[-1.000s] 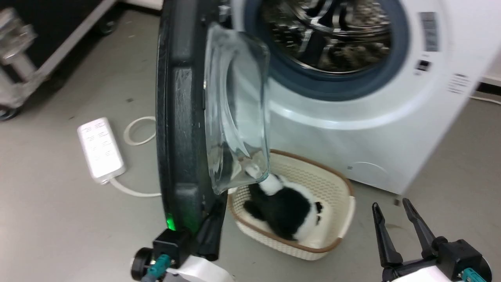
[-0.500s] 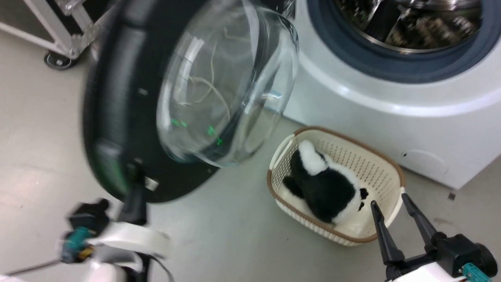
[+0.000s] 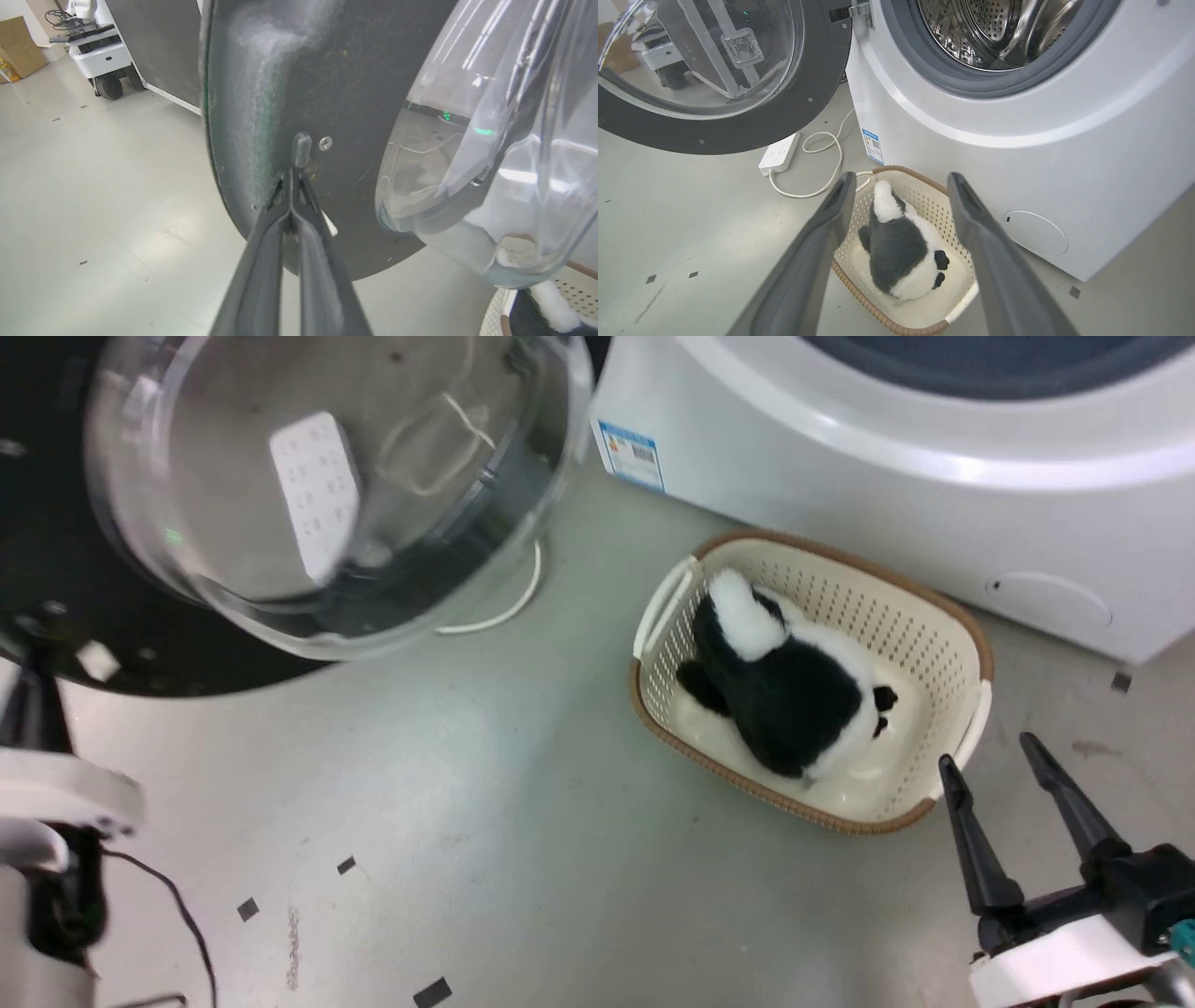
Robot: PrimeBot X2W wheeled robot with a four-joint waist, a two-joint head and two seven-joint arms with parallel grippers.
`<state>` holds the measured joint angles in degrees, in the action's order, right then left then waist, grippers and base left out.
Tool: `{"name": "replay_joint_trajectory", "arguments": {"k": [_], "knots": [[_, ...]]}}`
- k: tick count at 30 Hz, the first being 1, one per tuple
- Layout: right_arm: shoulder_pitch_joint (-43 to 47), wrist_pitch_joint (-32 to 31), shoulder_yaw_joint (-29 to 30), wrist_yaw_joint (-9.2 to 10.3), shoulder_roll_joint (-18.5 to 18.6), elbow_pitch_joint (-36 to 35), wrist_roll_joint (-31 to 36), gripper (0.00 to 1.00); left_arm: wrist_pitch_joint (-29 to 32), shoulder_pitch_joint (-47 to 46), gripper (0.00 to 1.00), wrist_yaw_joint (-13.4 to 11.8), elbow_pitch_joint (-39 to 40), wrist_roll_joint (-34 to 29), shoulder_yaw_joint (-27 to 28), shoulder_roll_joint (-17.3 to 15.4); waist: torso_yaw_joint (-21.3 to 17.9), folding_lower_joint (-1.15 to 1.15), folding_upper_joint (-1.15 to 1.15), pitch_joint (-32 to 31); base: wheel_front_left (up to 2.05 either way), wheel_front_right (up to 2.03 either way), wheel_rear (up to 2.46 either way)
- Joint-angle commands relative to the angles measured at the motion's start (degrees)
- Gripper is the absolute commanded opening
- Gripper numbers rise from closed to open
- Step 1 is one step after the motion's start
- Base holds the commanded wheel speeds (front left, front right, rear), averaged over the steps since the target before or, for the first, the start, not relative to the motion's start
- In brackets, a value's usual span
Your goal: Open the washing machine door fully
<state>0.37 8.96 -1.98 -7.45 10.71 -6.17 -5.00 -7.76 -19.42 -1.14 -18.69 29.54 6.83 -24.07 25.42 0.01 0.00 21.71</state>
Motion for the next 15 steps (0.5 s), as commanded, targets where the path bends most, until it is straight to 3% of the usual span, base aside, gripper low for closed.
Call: {"name": "replay_joint_trajectory", "arguments": {"k": [1,8,15], "knots": [[-0.9,-0.43,0.33,-0.03,0.55,-0.78,0.19,1.0,-0.62,-2.17,0.0,0.59,-1.15,0.29,0.42,-0.77,-0.87,-0.01,0.0,1.76,0.0,0.0,0.0],[-1.57,-1.73,0.51,-0.03,1.68,-2.92,0.25,1.0,-2.11,-10.08,0.0,4.01,-10.24,0.16,-0.76,-3.65,-1.75,-0.01,0.0,4.25,0.0,0.0,0.0],[-2.05,-1.96,0.18,-0.03,1.48,-3.09,0.54,1.0,-4.9,-16.04,0.0,5.6,-19.98,0.19,-0.89,-5.28,-2.63,-0.01,0.0,4.49,0.0,0.0,0.0]]}}
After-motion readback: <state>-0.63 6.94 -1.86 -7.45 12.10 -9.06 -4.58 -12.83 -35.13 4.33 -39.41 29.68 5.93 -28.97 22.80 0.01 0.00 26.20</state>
